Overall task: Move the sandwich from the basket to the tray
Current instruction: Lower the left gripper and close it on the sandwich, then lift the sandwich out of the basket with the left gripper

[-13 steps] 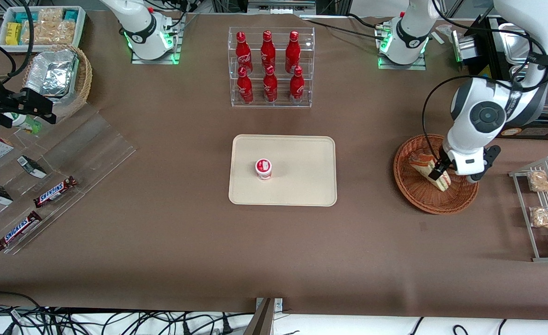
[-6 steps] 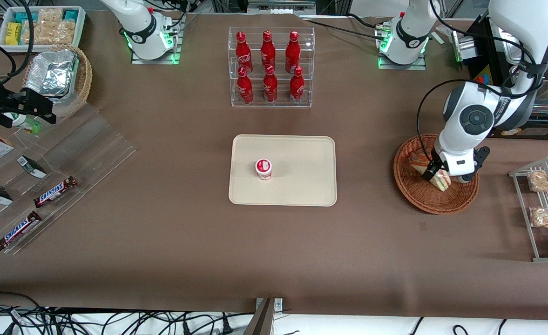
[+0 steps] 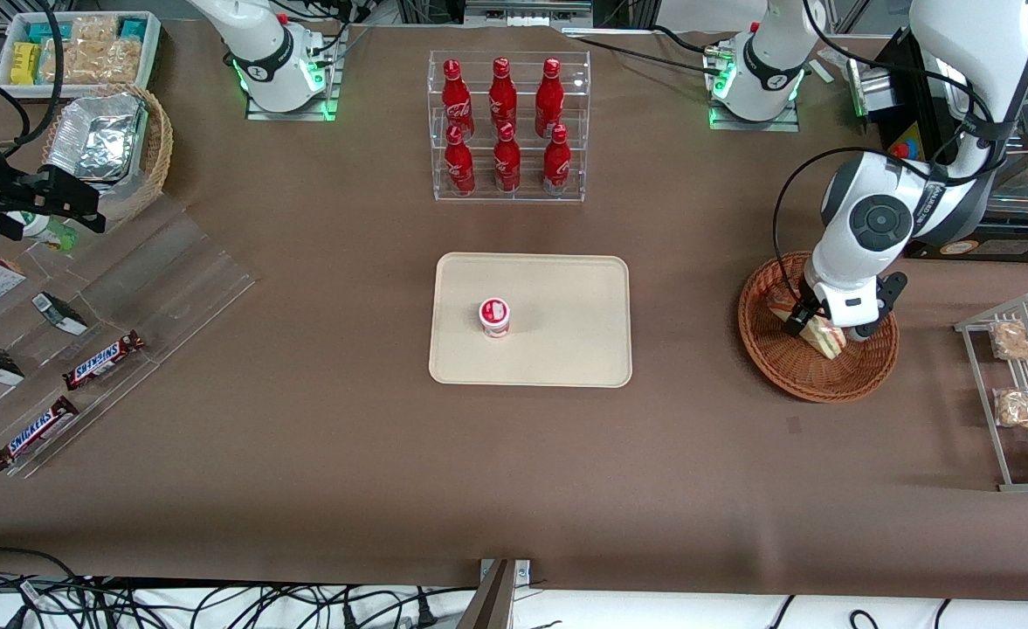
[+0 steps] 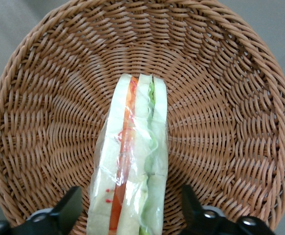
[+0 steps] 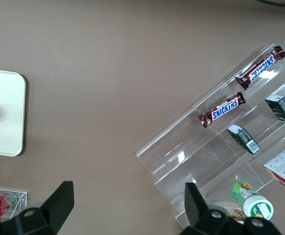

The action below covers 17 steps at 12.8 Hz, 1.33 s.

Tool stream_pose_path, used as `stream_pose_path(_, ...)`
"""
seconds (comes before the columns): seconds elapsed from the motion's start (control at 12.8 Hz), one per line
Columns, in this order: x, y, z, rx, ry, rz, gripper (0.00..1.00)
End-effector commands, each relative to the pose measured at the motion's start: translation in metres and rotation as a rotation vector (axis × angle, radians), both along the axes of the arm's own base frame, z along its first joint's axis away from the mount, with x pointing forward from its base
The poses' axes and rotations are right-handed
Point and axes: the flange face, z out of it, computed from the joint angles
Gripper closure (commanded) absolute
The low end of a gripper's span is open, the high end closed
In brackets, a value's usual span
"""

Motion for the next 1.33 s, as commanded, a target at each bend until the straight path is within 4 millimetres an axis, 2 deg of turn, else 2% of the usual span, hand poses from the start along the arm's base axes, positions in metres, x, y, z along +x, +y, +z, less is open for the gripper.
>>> stream_pose_path(0.0,-0.003,-0.002,0.009,0.037,0.001,-0.017,0.55)
stream_pose_path(0.31,-0.001,-0.008,0.016,0.042,0.004,-0.043,0.63)
stream_pose_path(0.47,0.009,-0.013,0.041,0.083,0.056,-0.097,0.63)
stream_pose_path(0.7,0.035,-0.022,0.093,0.098,0.107,-0.181,0.63)
stream_pose_path(1.02,0.059,-0.017,0.164,-0.061,0.183,-0.287,0.63)
stream_pose_path(1.17,0.062,-0.038,0.182,-0.085,0.188,-0.363,0.63)
stream_pose_path(1.25,0.059,-0.059,0.192,-0.097,0.196,-0.418,0.63)
